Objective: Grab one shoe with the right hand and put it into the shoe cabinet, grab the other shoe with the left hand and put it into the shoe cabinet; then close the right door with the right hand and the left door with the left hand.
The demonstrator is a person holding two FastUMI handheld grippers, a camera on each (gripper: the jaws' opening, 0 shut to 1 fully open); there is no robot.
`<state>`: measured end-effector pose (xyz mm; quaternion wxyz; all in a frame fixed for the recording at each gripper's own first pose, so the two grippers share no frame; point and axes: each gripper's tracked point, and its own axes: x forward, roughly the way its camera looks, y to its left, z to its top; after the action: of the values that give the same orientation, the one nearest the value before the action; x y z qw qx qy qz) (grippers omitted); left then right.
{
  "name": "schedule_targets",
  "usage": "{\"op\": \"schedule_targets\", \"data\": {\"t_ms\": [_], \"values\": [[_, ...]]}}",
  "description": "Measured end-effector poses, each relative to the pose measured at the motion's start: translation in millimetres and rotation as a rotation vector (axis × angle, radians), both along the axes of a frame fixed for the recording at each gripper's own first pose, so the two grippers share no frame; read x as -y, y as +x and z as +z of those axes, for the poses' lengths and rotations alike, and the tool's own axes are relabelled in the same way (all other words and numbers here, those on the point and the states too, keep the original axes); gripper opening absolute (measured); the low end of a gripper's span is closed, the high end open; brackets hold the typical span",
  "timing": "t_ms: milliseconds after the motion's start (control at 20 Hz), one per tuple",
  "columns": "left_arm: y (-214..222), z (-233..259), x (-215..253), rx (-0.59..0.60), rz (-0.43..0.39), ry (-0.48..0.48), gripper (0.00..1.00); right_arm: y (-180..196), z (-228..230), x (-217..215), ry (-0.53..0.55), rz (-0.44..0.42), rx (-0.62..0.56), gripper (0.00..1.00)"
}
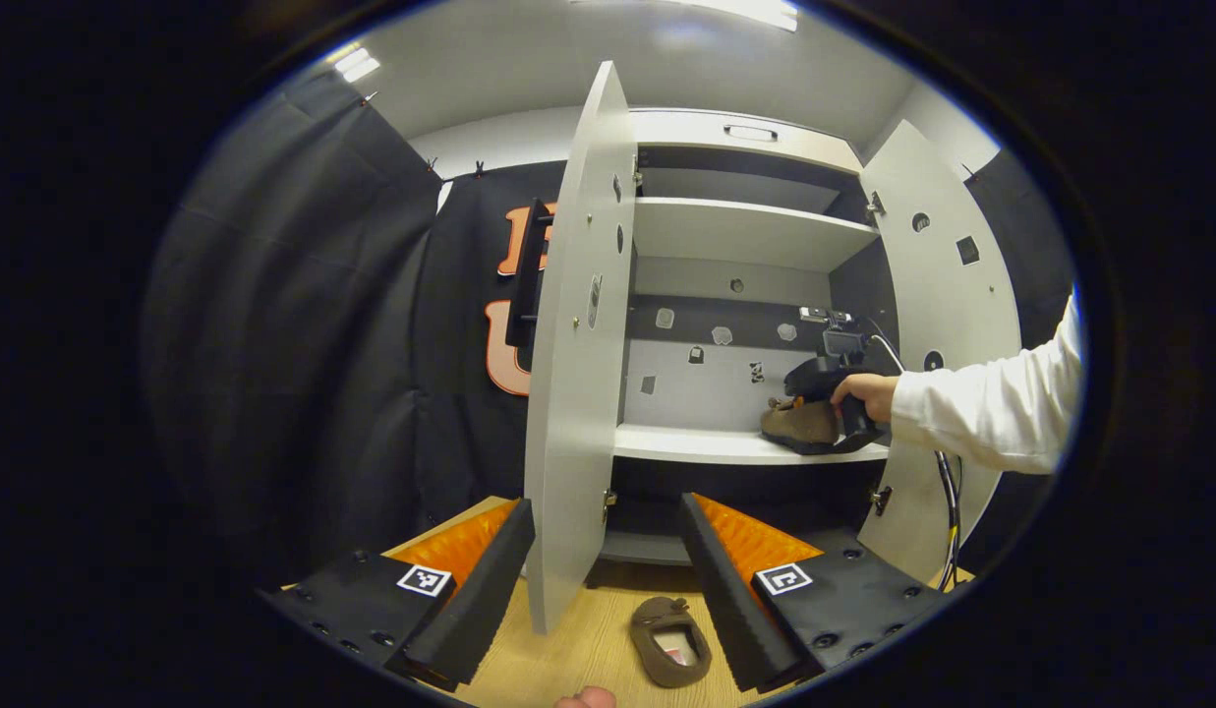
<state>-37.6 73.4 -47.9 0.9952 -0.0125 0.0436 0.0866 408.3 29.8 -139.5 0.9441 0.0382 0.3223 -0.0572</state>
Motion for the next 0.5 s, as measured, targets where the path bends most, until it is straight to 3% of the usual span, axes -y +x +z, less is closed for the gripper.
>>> {"op": "schedule_targets", "data": {"t_ms": [150, 250, 300, 400, 500], "values": [[0.6, -2.8, 0.8, -0.008, -0.005, 0.003, 0.97, -10.1, 5.3, 0.5, -0.012, 0.031, -0.005, 0.20], [0.9, -4.2, 3.4, -0.010, -0.013, 0.014, 0.99, -17.5, 15.3, -0.2, -0.003, 0.059, 0.004, 0.39], [1.1, -4.6, 4.9, -0.011, -0.021, 0.015, 0.96, -22.5, 20.9, 1.1, 0.001, 0.070, 0.008, 0.59], [2.1, -4.2, 10.1, -0.008, -0.040, 0.010, 0.96, -32.7, 35.1, 2.8, 0.011, 0.087, 0.024, 0.76], [3.7, -3.7, 19.3, 0.000, -0.060, 0.007, 0.96, -44.1, 48.0, 1.5, 0.012, 0.106, 0.047, 0.85]]}}
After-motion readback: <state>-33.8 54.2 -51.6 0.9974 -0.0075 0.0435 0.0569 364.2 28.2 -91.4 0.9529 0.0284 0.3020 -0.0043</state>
